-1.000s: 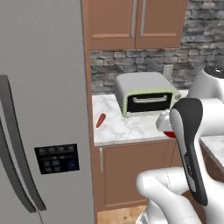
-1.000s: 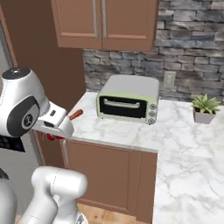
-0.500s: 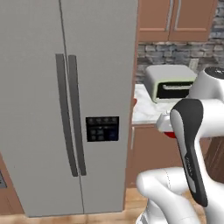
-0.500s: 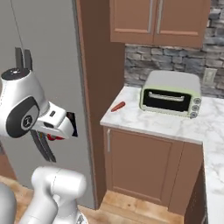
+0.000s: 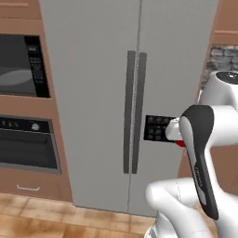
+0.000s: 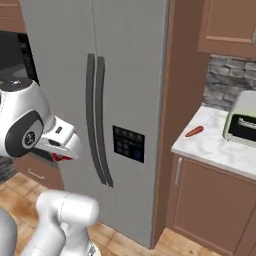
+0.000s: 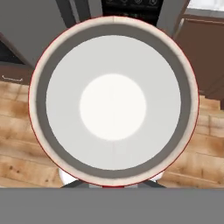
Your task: Pick the mug from the counter and place it inside the microwave. Then close the microwave.
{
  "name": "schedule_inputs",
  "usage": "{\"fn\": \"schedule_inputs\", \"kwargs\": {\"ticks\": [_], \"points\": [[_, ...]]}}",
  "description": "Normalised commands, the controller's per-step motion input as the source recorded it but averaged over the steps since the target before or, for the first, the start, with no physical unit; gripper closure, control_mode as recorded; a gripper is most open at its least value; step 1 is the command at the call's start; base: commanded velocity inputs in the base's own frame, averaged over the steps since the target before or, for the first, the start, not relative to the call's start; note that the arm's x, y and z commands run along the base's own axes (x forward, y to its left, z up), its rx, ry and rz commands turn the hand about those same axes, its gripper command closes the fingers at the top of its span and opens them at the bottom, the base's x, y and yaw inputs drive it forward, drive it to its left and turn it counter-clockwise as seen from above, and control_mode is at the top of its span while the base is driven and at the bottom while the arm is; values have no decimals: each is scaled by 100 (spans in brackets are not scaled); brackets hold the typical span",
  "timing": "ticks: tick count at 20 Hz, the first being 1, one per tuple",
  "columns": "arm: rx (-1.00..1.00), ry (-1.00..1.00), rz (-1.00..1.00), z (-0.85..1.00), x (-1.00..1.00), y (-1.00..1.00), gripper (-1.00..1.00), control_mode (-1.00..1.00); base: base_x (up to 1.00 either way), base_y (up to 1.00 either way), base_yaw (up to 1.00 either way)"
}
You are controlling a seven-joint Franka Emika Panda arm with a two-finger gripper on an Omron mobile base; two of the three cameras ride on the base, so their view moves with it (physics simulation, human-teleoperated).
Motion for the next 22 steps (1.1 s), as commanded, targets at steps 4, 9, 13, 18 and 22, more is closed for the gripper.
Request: {"fn": "schedule_inputs", "kwargs": {"ticks": [4, 9, 13, 18, 22], "points": [[0, 0, 0, 0, 0, 0, 100, 100, -1, 70, 23], [0, 0, 0, 0, 0, 0, 100, 100, 6, 89, 3], [0, 0, 0, 0, 0, 0, 100, 100, 0, 99, 1], [0, 0, 0, 0, 0, 0, 100, 100, 0, 95, 0], [0, 0, 0, 0, 0, 0, 100, 100, 0, 87, -1]]}}
